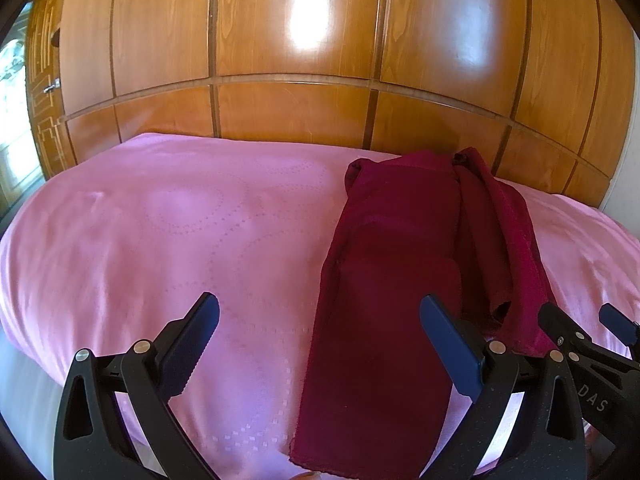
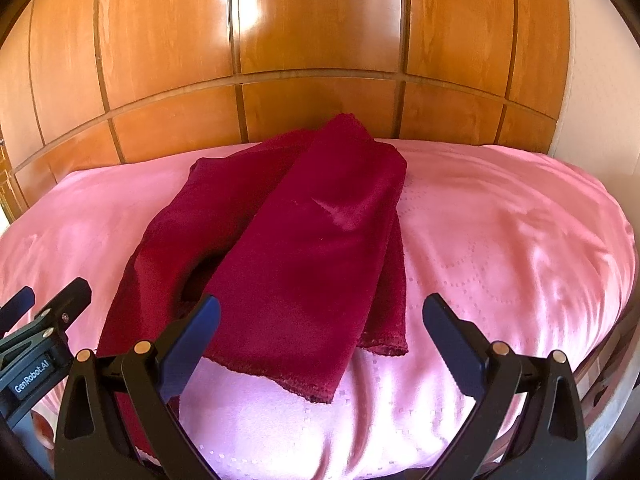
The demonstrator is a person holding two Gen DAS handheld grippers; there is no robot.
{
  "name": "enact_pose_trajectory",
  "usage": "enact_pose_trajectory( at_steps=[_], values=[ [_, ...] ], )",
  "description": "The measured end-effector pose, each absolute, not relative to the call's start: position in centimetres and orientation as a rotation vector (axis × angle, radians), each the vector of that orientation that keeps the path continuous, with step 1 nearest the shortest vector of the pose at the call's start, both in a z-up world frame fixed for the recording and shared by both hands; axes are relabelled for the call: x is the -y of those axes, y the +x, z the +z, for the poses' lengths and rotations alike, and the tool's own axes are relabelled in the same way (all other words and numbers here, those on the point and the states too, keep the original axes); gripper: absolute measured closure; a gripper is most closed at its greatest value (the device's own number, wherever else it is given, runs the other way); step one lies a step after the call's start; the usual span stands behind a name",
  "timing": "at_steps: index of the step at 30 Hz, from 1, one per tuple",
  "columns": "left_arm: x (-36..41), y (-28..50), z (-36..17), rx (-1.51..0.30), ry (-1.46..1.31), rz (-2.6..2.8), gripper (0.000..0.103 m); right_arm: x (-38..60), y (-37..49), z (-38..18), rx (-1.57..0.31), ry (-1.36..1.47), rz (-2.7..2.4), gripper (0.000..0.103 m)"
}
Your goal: Fold small clothes
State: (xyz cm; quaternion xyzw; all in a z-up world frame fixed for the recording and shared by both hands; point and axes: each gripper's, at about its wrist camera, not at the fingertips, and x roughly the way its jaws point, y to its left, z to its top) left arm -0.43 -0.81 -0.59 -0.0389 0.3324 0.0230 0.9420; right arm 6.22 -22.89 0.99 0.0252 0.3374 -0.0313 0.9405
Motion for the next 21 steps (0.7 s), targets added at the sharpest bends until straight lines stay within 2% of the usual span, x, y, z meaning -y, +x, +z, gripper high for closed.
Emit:
enact_pose_trajectory(
  at_steps=[21],
  values=[
    [0.59, -0.63, -1.45, -0.702, -0.052, -0.023, 0.003, 22.83, 6.15, 0.34, -0.704, 0.026, -0.059, 0.002]
  ],
)
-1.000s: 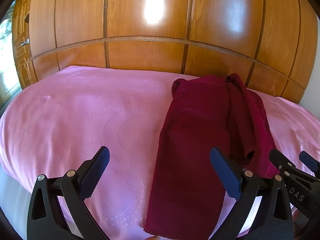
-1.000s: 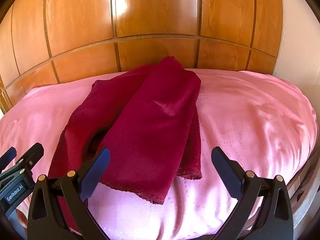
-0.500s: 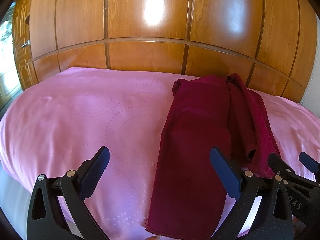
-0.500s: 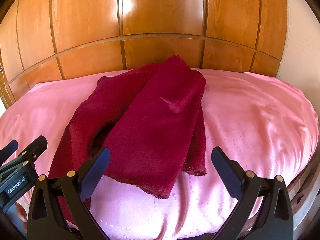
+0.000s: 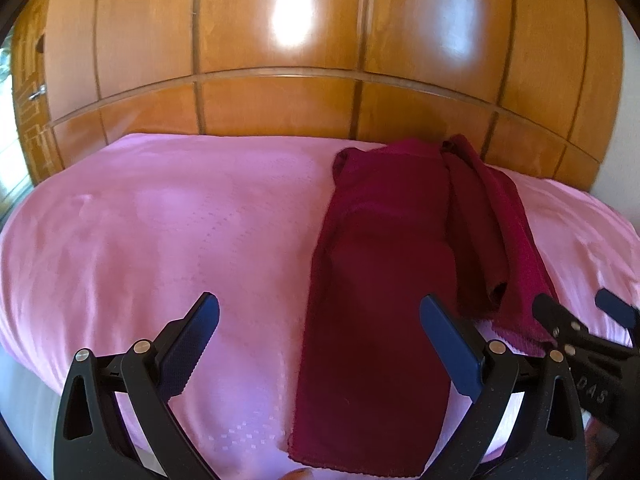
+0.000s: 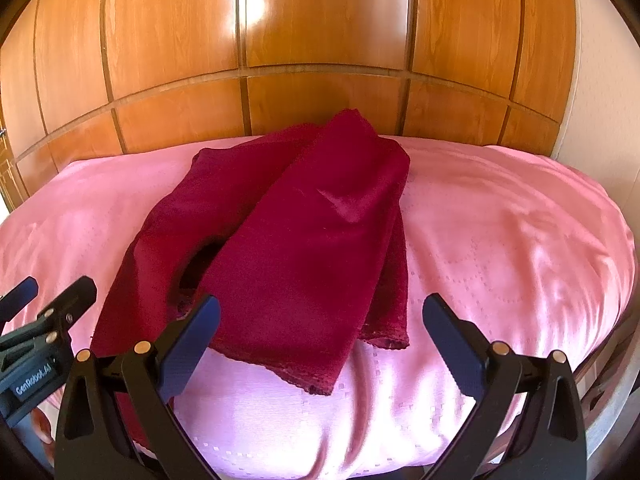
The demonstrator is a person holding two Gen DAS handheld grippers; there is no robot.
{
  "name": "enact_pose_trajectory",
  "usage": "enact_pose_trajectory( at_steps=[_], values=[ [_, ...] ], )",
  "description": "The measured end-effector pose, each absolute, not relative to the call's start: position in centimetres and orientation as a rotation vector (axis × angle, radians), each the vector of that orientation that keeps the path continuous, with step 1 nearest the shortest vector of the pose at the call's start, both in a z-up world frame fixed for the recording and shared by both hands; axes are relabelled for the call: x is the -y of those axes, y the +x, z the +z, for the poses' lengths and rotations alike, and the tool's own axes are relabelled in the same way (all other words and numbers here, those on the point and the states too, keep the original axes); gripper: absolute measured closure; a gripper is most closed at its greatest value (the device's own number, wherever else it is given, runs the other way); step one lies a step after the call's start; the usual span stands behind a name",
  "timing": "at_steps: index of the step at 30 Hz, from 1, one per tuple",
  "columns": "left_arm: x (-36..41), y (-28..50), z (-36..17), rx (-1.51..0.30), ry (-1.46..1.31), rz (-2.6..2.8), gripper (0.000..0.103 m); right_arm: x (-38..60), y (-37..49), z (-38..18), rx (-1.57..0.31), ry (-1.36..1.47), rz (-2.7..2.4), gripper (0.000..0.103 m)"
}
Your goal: Fold small clothes
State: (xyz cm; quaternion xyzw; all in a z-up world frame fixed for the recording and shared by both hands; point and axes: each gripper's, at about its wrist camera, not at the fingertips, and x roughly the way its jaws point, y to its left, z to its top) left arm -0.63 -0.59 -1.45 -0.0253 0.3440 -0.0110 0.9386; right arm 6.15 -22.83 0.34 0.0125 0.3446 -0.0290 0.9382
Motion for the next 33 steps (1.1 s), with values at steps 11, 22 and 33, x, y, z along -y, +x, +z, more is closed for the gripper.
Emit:
enact_pose_trajectory(
  at_steps=[11, 22, 33],
  values=[
    [4.5, -0.8, -5.4, -0.834, 0.103, -0.255, 0.01, 27.7, 8.1, 1.3, -0.731, 0.136, 0.071, 0.026],
    [3.0, -0.2, -6.1, -0.876, 0.001, -0.318, 0.089, 21.6, 12.8, 0.5, -0.848, 0.108, 0.298, 0.067],
    [-6.7, 5.6, 1.6, -0.708, -0.289, -0.218, 0.095, 30.1, 11.7, 4.2, -0.74, 0.068, 0.153, 0.1]
  ],
)
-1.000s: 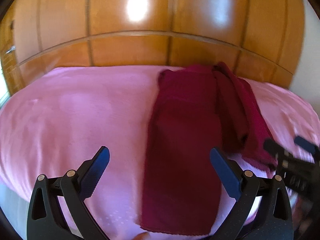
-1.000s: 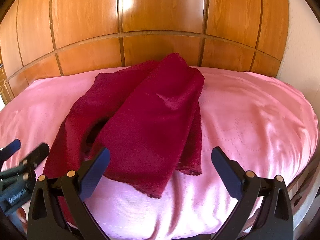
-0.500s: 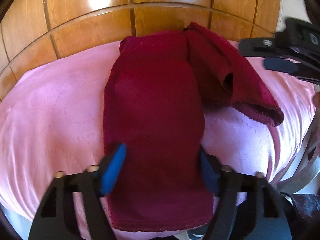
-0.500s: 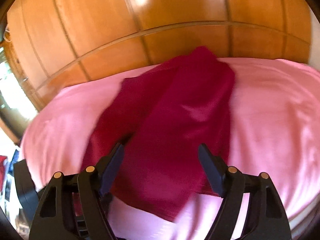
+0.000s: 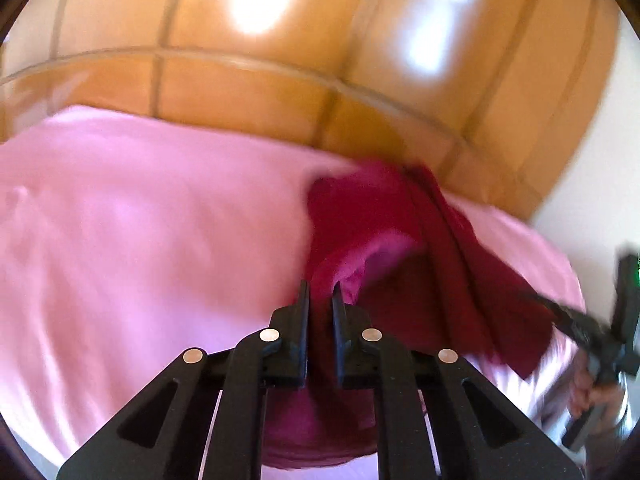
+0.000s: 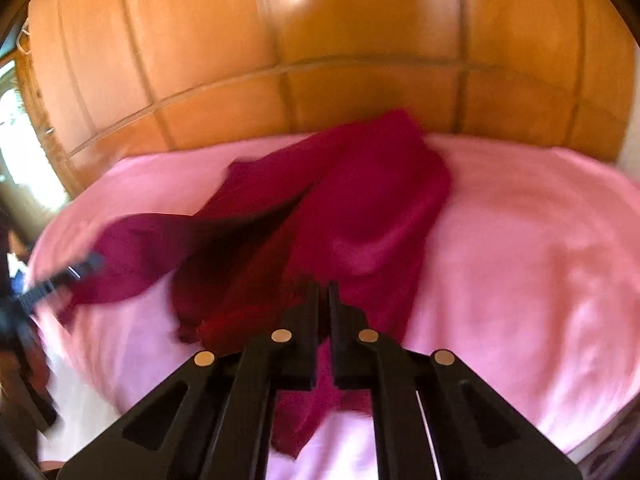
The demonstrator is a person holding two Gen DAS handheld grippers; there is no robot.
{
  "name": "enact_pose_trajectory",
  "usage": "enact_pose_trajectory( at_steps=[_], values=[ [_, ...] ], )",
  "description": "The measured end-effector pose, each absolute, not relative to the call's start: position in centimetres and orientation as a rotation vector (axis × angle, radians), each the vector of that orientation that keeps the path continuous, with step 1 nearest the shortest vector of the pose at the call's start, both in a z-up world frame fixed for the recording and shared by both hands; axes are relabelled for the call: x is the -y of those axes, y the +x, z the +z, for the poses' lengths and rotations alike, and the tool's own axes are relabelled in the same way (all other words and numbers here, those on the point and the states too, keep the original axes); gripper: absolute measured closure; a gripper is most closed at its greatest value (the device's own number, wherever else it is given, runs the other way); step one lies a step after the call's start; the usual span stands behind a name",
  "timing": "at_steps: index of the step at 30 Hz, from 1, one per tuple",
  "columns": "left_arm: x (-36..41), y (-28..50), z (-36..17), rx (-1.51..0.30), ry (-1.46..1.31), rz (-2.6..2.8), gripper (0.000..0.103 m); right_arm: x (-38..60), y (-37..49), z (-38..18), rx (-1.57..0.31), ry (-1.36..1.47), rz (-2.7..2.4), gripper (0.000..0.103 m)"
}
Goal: Fold small clothes
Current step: 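Grasp the sweater edge with the left tool while the right tool grasps another edge, then lift and shake the sweater open with both tools, spreading it on the bed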
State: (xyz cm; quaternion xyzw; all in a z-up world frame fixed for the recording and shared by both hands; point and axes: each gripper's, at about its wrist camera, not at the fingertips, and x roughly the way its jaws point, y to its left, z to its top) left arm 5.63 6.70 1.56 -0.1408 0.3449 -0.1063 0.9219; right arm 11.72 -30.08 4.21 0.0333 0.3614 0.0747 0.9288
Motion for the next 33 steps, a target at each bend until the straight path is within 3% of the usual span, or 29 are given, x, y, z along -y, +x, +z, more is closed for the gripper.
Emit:
enact_pose_trajectory(
  at_steps=[7, 18, 19, 20, 23, 29, 33],
  values=[
    [-13.2, 13.1, 4.0, -0.664, -0.339, -0.004, 0.095, 40.7, 16.1, 5.9, -0.668, -0.031, -0.211, 0.1],
    [-19.6, 23.6, 2.7, -0.771, -0.324, 0.322, 0.094, 55.2, 25.8, 2.4, -0.797, -0.102, -0.661, 0.1],
    [-19.8, 23.8, 2.6, -0.775, -0.328, 0.338, 0.093, 56.4, 26.4, 2.1, -0.816, -0.077, -0.676, 0.098],
    [-19.9, 23.9, 2.6, -0.773, -0.326, 0.353, 0.083, 57.2, 27.0, 2.2, -0.822, -0.063, -0.685, 0.097],
    [-19.5, 23.3, 3.3, -0.729, -0.293, 0.384, 0.044, 57.6, 26.3, 2.9, -0.793, -0.025, -0.684, 0.057],
    [-15.9, 19.5, 1.6, -0.742, -0.347, 0.059, 0.043, 49.4, 22.3, 2.2, -0.864, 0.232, -0.152, 0.054],
    [-12.0, 18.1, -3.2, -0.885, -0.517, -0.231, 0.054, 42.7, 20.2, -2.0, -1.002, 0.432, 0.205, 0.056]
  ],
)
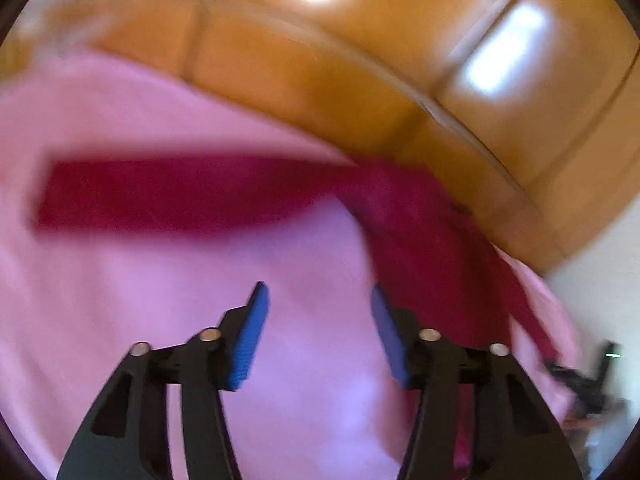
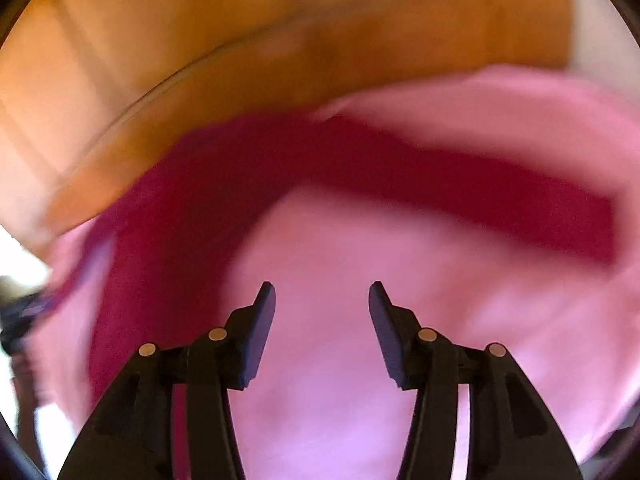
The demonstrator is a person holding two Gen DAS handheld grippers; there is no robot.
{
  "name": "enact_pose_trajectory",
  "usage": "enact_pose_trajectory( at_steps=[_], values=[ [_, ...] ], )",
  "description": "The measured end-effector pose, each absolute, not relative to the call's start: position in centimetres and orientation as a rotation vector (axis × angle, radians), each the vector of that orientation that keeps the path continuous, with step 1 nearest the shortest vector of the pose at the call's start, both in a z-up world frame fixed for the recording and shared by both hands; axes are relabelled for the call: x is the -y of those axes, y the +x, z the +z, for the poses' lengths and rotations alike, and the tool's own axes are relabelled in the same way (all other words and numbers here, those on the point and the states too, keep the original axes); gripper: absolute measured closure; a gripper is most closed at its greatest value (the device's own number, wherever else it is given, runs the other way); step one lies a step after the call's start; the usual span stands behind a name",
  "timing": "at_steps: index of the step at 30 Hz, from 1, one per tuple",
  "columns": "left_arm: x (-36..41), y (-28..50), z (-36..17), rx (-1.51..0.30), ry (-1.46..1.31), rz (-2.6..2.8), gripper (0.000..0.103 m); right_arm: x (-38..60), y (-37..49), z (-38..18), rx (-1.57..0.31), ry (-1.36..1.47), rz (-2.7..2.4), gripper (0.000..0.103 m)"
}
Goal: Fold small clothes
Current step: 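Lift and shake the sweater open with both tools, spreading it on the bed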
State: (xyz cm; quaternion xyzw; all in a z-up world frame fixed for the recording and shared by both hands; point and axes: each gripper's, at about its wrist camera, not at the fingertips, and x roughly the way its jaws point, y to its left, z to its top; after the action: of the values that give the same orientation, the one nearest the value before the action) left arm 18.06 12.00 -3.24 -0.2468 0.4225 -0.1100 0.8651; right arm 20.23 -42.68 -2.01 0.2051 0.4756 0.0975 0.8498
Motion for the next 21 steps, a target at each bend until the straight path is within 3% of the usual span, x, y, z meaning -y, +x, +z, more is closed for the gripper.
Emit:
enact_pose_trajectory(
  at_steps=[8, 9, 10, 11, 17, 21],
  values=[
    [-5.7, 15.8, -8.8, -1.008, -0.739, -0.477, 0.054, 37.5, 18.8, -4.8, -1.059, 0.497, 0.352, 0.073],
    [-5.2, 15.6, -8.7, -0.984, -0.719, -0.463, 0.06, 37.6, 19.0, -4.8, -1.064, 0.483, 0.353, 0.087],
    [-4.8, 15.7, -8.7, -0.987, -0.714, -0.47, 0.073, 37.4, 19.0, -4.6, -1.071, 0.475, 0.36, 0.092],
    [-4.4, 16.0, -8.8, -1.018, -0.711, -0.489, 0.095, 37.2, 19.2, -4.0, -1.068, 0.457, 0.36, 0.094],
    [-5.6, 13.9, -5.0, -0.916, -0.674, -0.494, 0.097, 36.3, 17.0, 1.0, -0.94, 0.369, 0.374, 0.095],
    [-8.1, 11.8, 0.3, -0.836, -0.643, -0.472, 0.098, 38.2, 14.0, 5.3, -0.846, 0.328, 0.355, 0.096]
  ],
)
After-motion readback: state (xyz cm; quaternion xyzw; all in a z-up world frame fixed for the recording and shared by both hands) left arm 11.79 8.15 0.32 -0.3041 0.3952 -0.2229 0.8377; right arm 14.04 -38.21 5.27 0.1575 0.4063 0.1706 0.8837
